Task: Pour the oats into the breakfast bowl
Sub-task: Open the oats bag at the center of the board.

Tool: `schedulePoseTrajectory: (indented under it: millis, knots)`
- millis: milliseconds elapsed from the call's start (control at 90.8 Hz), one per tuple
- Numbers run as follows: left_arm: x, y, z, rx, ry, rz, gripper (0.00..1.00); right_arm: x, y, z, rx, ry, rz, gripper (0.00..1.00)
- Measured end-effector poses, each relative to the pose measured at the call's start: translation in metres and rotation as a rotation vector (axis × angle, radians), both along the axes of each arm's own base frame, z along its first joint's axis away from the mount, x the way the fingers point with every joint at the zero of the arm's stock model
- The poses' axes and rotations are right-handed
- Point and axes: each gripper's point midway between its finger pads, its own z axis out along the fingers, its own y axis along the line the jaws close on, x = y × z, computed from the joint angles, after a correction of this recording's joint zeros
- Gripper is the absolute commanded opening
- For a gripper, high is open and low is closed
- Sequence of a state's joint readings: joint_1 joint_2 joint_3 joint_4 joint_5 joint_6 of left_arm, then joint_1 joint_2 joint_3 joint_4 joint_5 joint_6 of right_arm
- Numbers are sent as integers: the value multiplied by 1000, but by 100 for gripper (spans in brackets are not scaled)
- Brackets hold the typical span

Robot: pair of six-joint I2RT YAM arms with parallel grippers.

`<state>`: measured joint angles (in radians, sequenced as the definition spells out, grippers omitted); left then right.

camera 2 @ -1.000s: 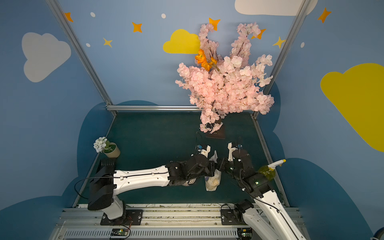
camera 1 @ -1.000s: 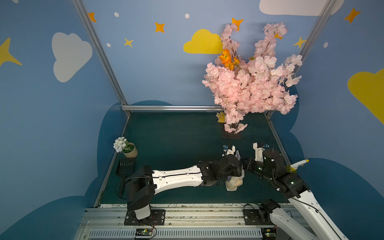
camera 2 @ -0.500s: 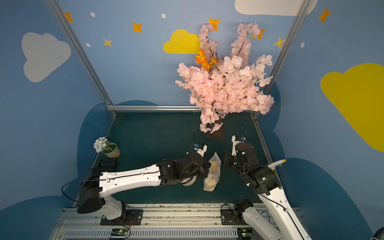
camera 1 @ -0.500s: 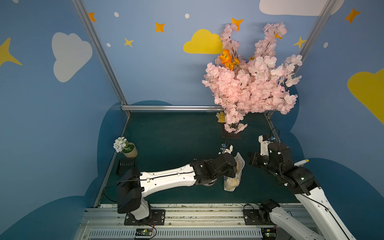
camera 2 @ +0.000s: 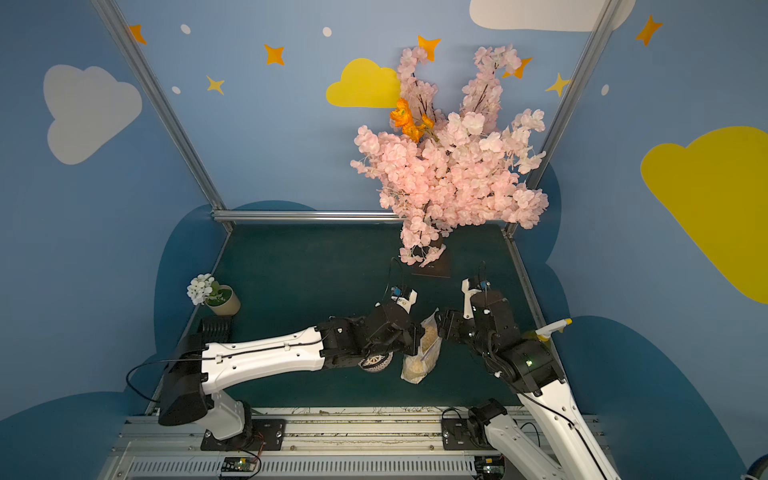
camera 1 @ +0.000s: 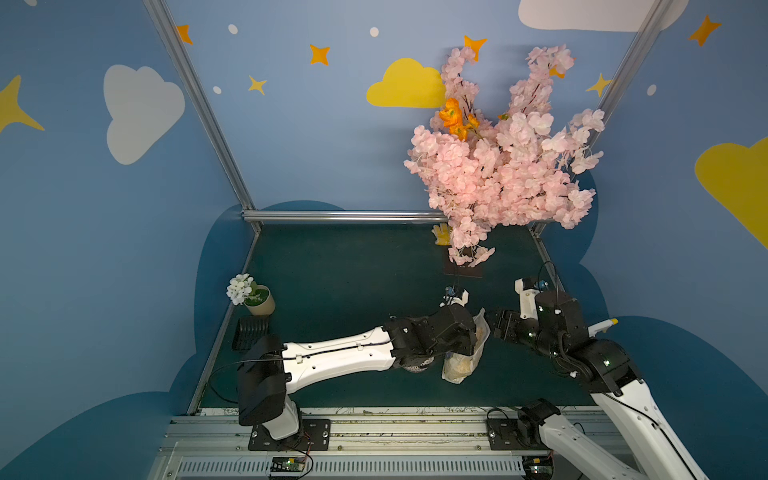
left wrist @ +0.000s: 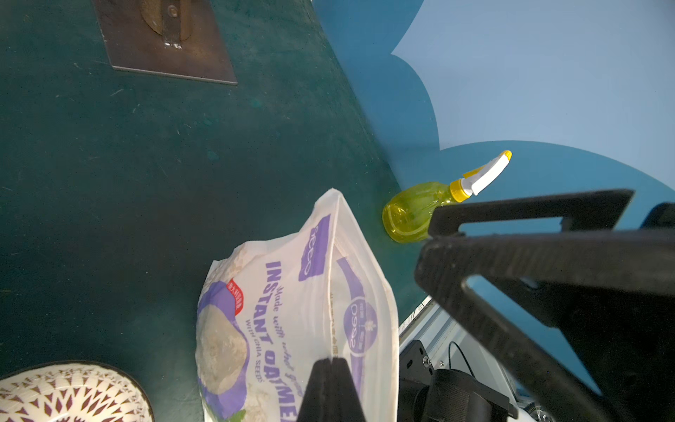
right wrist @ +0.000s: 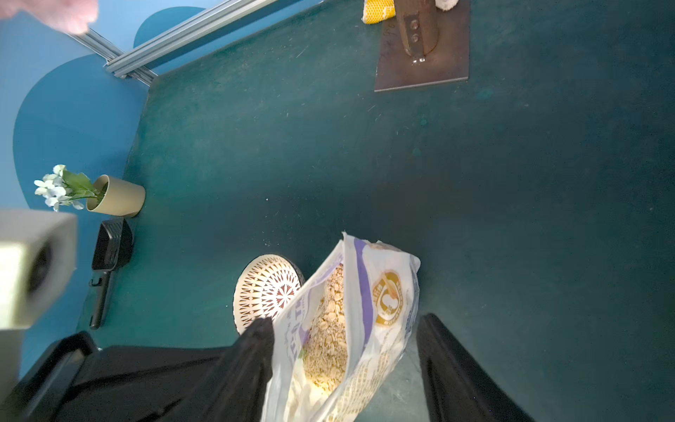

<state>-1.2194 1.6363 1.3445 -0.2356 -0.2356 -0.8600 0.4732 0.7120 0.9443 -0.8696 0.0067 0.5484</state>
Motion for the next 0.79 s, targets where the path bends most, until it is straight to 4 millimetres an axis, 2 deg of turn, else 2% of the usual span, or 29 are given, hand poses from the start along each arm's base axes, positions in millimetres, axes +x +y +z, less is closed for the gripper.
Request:
schedulePoseTrajectory:
  millis: [231,264,286,319,363,518,617,793]
  knots:
    - [0,0,0,-1,2,3,3,-8,10,-34,21,118,17,56]
    - [0,0,0,-1,1,2,3,-8,12,-37,16,128,24,52]
    - [0,0,0,0,-1,2,3,-7,13,-38,13,134,27,46]
    - [1,0,0,3,-5,1,3,-6,15,-41,4,147,33,32]
    - [2,1,1,9,-10,0,3,-4,17,-44,-13,162,45,0]
    - [8,8,8,62,-44,-5,3,8,18,-40,-126,223,68,0]
    - [19,13,24,69,-107,23,3,14,14,-20,-185,181,85,0]
    - [39,36,55,57,-194,79,3,26,4,15,-221,53,65,0]
